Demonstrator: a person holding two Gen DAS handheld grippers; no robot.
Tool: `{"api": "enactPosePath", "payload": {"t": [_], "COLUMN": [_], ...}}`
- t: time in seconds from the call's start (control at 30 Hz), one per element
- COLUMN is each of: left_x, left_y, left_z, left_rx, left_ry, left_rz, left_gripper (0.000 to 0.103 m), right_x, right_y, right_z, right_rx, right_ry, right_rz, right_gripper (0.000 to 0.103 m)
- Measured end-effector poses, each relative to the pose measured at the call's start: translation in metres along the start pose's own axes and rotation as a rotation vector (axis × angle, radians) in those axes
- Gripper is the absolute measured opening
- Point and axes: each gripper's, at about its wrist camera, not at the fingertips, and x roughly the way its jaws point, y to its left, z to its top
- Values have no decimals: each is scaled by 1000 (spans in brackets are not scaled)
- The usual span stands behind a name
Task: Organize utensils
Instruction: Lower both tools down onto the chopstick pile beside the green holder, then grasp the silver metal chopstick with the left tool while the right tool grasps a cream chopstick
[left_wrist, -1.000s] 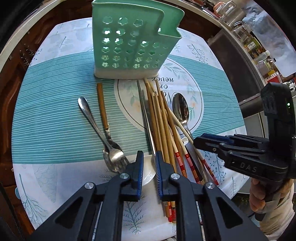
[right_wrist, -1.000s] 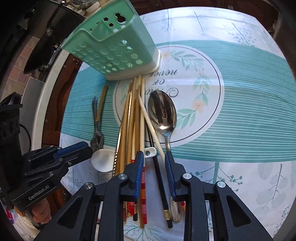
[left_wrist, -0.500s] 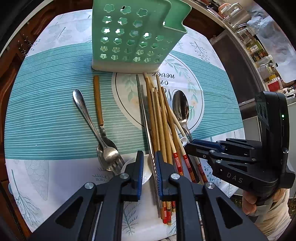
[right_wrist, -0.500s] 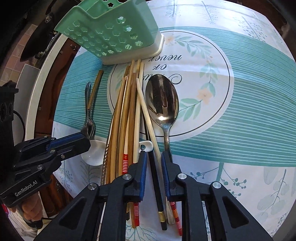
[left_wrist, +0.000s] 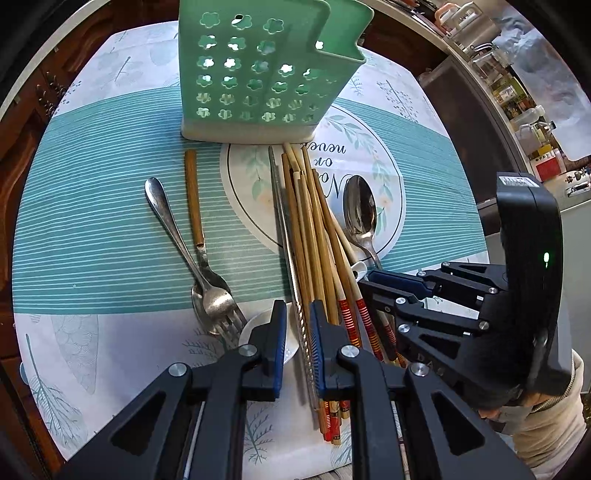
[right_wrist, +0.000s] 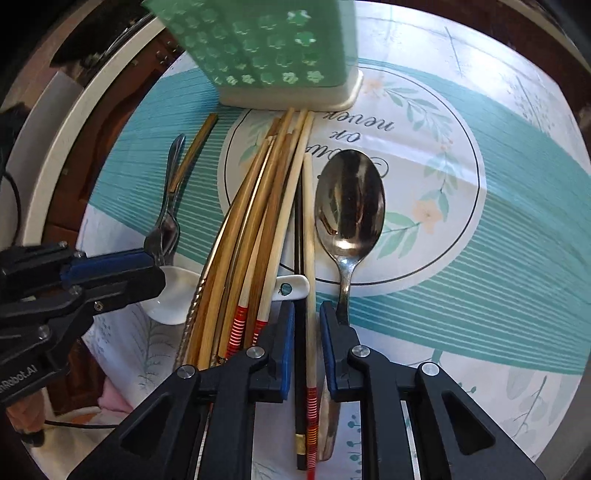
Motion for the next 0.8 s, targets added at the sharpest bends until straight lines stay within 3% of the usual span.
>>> {"api": "enactPosePath", "payload": {"t": [0.03, 0.13, 0.43, 0.8], "left_x": [0, -3, 1, 21], "left_y": [-1, -3, -17, -5], "left_z": [0, -1, 6, 35], "left_rx": [1, 7, 32, -43], "left_ry": [1, -1, 3, 44], "left_rz": [3, 6, -1, -52], "left_gripper": [11, 11, 11, 9], "right_x": [0, -5, -42, -64], "right_y": [4, 7, -27, -57], "right_z": [-1, -5, -28, -54], "right_rx": [-17, -22, 126, 206], "right_ry": [-6, -24, -118, -168], "right_rz": [-16, -46, 120, 202], "right_gripper": [7, 5, 5, 5]}}
